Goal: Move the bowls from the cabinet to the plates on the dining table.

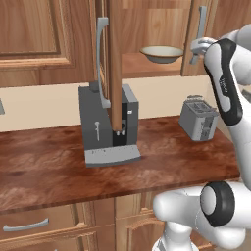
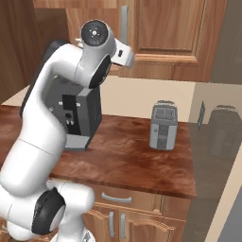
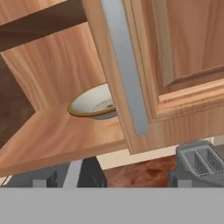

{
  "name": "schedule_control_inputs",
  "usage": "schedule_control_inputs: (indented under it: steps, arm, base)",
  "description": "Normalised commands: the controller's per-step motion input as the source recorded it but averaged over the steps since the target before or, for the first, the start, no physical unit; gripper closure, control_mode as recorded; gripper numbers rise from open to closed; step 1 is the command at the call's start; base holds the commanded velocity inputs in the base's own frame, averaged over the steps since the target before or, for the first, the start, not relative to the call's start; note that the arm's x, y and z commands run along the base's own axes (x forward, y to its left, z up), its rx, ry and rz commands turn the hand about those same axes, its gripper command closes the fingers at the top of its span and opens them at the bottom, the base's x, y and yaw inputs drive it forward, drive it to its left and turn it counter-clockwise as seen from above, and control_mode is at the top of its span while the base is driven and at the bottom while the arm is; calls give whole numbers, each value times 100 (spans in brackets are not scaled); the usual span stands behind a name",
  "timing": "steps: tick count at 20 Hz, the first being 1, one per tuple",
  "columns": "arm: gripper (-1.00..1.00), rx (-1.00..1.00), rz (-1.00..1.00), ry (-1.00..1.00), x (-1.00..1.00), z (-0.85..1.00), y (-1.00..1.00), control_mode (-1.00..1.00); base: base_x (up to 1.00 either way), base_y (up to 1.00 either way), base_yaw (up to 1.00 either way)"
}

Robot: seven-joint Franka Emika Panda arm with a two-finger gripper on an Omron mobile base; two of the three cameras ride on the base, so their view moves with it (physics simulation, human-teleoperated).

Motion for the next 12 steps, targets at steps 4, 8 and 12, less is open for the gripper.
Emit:
schedule_control_inputs:
  steps: [4, 8, 12]
  arm:
    - [-100, 14, 0, 0, 43, 0, -14, -100]
    - [-100, 14, 0, 0, 29, 3, -20, -100]
    - [-100, 11, 0, 0, 19, 2, -26, -100]
  base:
    - [0, 0, 0]
    - [0, 0, 0]
    - [0, 0, 0]
